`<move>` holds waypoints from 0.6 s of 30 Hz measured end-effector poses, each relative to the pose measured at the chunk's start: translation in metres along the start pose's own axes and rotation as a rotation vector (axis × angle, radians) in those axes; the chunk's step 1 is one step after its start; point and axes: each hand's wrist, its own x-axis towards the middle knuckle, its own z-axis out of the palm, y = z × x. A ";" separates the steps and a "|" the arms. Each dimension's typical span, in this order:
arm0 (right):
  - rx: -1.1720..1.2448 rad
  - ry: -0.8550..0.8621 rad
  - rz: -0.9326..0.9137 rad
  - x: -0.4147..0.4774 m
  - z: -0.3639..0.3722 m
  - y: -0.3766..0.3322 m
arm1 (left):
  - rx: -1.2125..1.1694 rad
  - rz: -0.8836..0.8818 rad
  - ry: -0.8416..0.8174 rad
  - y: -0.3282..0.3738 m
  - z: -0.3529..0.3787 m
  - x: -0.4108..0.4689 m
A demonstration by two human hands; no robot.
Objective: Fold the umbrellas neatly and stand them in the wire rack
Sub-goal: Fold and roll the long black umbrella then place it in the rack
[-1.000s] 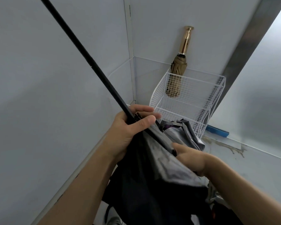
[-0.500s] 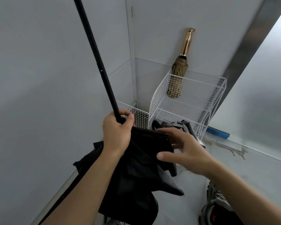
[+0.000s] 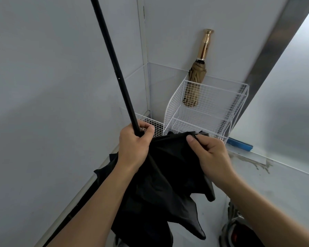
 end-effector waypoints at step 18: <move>-0.728 -0.338 -0.465 -0.035 0.026 0.020 | 0.083 -0.084 0.291 -0.012 -0.011 0.015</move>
